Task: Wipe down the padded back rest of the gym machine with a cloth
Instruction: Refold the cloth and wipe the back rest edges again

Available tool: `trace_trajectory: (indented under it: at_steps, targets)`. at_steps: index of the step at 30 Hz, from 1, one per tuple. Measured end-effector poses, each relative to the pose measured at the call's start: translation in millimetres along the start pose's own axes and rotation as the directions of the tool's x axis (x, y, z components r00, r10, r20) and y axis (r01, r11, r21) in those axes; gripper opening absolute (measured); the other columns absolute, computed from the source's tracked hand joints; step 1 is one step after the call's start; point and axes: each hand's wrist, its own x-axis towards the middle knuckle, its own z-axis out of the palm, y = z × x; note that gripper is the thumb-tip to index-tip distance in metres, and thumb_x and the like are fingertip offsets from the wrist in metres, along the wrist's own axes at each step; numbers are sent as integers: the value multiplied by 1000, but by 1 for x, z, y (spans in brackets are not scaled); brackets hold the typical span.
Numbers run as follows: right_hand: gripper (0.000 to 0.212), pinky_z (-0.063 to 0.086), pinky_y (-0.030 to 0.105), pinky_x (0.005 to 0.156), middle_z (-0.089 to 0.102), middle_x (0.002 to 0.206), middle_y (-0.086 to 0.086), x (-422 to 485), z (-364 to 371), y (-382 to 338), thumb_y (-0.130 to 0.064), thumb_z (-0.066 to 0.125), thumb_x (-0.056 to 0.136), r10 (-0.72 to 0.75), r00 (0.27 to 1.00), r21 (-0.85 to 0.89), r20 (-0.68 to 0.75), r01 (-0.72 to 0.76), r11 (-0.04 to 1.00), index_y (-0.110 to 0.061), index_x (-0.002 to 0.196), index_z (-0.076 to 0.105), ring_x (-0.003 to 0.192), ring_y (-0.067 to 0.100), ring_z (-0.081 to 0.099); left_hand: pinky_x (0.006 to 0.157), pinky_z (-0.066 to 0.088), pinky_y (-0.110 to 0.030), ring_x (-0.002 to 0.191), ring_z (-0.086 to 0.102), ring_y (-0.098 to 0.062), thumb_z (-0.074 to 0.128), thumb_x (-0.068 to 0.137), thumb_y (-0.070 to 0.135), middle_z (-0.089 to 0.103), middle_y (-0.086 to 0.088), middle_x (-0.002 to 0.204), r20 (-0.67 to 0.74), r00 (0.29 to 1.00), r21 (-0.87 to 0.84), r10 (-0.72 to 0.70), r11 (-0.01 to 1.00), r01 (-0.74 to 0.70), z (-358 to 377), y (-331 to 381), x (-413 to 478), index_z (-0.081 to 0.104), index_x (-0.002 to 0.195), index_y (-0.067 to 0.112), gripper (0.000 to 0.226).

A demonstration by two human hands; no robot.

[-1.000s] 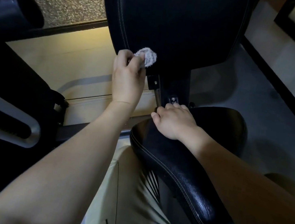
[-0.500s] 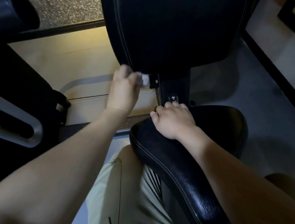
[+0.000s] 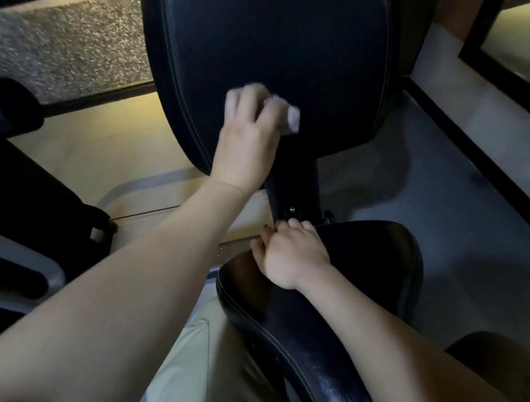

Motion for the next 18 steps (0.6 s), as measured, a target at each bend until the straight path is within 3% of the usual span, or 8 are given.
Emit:
trace_trajectory:
  at_steps: [2,5,7,9,11,16,18]
  targets:
    - [56,32,43,104,58,126,11,-1,-3,1,-50,22,103,2,1000,18,9,-2,1000,-15,126,60,117,29,47,68,40,-32,108,46,-37,53,96,6,57,-19,116,103,992,18,67,997,-69,10,-3,-33,69,105,3,19]
    - [55,31,44,106,57,129,11,-2,-7,1,-45,22,103,6,1000,20,31,-6,1000,-14,127,61,119,29,46,72,52,-40,107,47,-35,59,90,-3,59,-17,111,203,978,-10,53,999,-52,9,-7,-68,72,97,2,15]
    - [54,31,45,105,57,129,11,-1,-6,1,-45,23,103,0,1000,29,27,-1,1000,-15,125,62,119,30,46,75,50,-39,105,51,-38,59,94,-1,60,-19,113,127,992,-1,22,1000,-22,0,-7,-55,73,103,3,18]
    - [55,31,44,104,58,128,11,0,-5,2,-49,24,103,-6,1000,36,17,6,999,-15,125,63,118,30,47,81,43,-31,102,55,-40,56,98,3,61,-21,113,-46,999,16,12,1000,-11,-14,-9,-21,74,109,6,21]
    - [55,31,44,104,58,129,10,0,-3,3,-50,25,103,-11,1000,40,15,10,999,-16,126,62,119,30,48,85,44,-34,102,56,-41,51,98,1,61,-22,114,-136,991,43,-7,999,13,-23,-17,5,73,112,7,27]
    - [55,30,44,107,57,132,10,0,-4,2,-47,20,103,-11,1000,38,23,10,999,-16,129,58,121,29,47,97,43,-40,112,48,-40,55,97,8,54,-24,127,20,1000,131,19,991,-22,-23,-30,-32,61,134,5,37]
    - [56,30,44,107,56,132,10,0,-4,1,-47,19,103,-6,1000,32,27,5,999,-16,130,58,122,29,47,93,45,-39,109,50,-39,60,100,14,57,-23,124,27,1000,102,14,995,-16,-26,-33,-30,63,132,5,34]
